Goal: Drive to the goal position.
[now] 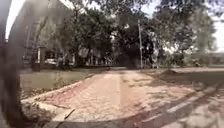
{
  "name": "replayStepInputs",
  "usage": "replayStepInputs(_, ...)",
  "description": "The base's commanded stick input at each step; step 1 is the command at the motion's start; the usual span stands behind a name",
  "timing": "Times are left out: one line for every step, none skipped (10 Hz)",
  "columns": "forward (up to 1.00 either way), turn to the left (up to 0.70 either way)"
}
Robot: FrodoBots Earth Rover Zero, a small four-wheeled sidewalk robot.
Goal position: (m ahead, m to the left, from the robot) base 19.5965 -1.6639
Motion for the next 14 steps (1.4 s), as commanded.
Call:
replayStepInputs(0.85,0.00)
replayStepInputs(0.85,0.00)
replayStepInputs(0.85,0.00)
replayStepInputs(0.85,0.00)
replayStepInputs(0.85,0.00)
replayStepInputs(0.85,0.00)
replayStepInputs(0.85,0.00)
replayStepInputs(0.85,0.00)
replayStepInputs(0.85,0.00)
replayStepInputs(0.85,0.00)
replayStepInputs(0.85,0.00)
replayStepInputs(0.85,0.00)
replayStepInputs(0.85,0.00)
replayStepInputs(0.85,-0.11)
